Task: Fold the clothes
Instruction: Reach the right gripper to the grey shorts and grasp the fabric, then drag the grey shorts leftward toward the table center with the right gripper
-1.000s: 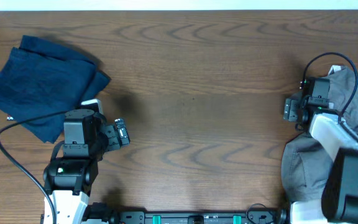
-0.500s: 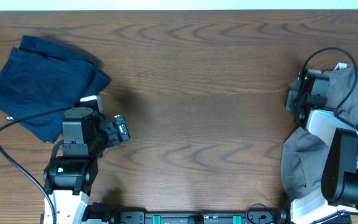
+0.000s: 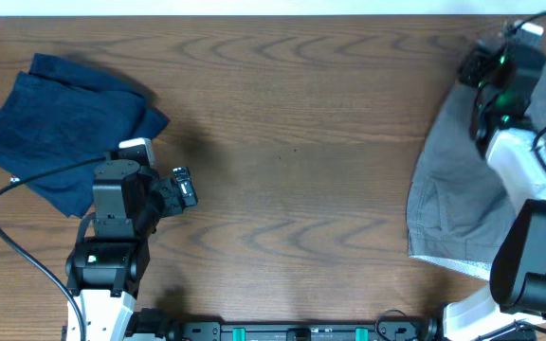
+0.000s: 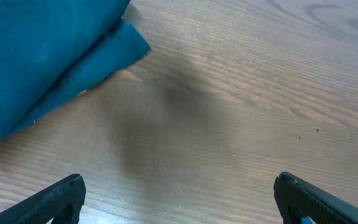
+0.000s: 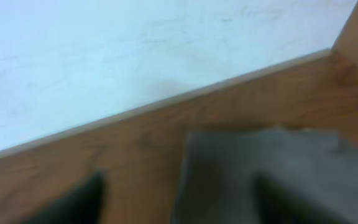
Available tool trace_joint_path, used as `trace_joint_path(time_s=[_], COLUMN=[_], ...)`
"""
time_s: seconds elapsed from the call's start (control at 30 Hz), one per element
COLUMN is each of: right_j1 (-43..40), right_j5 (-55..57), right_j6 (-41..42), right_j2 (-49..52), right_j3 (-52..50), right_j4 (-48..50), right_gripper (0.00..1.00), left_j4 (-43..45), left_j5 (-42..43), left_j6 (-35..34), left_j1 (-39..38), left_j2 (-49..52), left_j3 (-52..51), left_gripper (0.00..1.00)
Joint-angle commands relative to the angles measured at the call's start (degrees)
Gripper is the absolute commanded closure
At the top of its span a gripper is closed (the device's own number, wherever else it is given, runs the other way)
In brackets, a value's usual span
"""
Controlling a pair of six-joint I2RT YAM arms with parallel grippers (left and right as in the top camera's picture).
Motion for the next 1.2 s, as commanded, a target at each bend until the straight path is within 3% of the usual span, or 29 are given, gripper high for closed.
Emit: trace_joint_path(time_s=[0.0, 0.3, 0.43, 0.63, 0.9, 0.97, 1.03, 1.07, 1.13, 1.17], right_j1=[-0.52, -0.46, -0.39, -0.04, -0.02, -0.04, -0.02, 0.04, 0.61, 1.11], right_j5=[-2.45, -4.74, -4.76, -3.63, -5.20, -5.22, -6.21, -7.72, -11.04, -13.38], right_j6=[-0.70, -0.44, 1.73, 1.97, 3.48, 3.50, 3.45, 3.43, 3.41, 3.41], right_j2=[-1.31, -11.39, -11.82, -11.85, -11.82, -11.82, -11.82, -11.82, -11.82, -11.82], right_j3=[3.69, 4.04, 2.80, -5.75, -20.15, -22.14, -23.43, -23.89, -24.20, -24.20], right_j4=[-9.68, -57.24, -72.30, -70.73, -54.73, -52.68, -51.21, -50.38, -49.13, -48.33], right_gripper=[0.01, 0.04, 0.07, 0.07, 0.09, 0.20, 0.38, 0.52, 0.91, 0.99], left_j4=[0.26, -1.70, -1.95, -1.92, -2.99, -3.17, -3.19, -3.17, -3.15, -3.15], left_j5=[-0.04, -0.04, -0.04, -0.02, -0.02, -0.02, -0.02, -0.02, -0.02, -0.04], left_j6=[0.11, 0.11, 0.11, 0.09, 0.09, 0.09, 0.09, 0.09, 0.09, 0.09], left_j1=[0.28, 0.28, 0.28, 0.28, 0.28, 0.28, 0.28, 0.28, 0.28, 0.28], left_j2=[-0.02, -0.02, -0.02, -0.02, -0.02, -0.04, -0.02, -0.04, -0.02, -0.04], left_j3=[1.25, 1.25, 1.25, 1.25, 1.25, 1.25, 1.25, 1.25, 1.25, 1.25], left_gripper=[0.02, 0.02, 0.02, 0.02, 0.02, 0.02, 0.02, 0.02, 0.02, 0.02])
